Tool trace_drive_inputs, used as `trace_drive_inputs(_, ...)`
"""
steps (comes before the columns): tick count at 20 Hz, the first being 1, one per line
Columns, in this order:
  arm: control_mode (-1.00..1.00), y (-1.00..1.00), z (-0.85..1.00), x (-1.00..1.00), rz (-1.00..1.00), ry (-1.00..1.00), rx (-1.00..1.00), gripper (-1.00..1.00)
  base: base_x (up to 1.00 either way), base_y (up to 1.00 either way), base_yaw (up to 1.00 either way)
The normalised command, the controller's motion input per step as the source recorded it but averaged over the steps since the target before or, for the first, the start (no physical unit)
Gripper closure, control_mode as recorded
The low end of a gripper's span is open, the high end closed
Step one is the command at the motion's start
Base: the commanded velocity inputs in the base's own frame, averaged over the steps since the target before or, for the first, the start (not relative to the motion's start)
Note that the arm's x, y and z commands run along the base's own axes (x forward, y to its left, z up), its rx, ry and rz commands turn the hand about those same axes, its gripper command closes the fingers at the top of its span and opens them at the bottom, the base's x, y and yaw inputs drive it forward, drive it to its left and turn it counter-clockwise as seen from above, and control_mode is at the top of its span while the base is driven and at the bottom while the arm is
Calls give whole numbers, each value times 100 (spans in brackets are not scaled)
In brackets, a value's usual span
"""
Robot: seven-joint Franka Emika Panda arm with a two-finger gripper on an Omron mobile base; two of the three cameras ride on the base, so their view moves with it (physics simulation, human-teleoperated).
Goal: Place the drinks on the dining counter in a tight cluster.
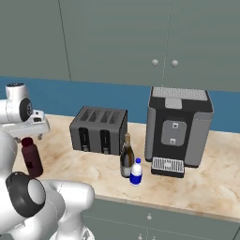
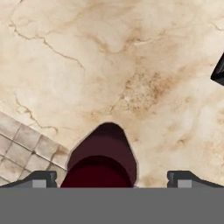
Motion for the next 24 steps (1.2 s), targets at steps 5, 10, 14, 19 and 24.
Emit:
trace_drive_inputs(5,-100,0,-17,-7,0,0,0,-100,0,0,0)
trace_drive_inputs(10,-100,0,-6,-5,0,0,0,-100,0,0,0)
trace_drive_inputs(14,-100,0,-25,-2,0,0,0,-100,0,0,0)
trace_drive_inputs(19,-100,0,-3,0,0,0,0,-100,0,0,0)
trace_drive_inputs(24,-100,0,0,0,0,0,0,100,0,0,0)
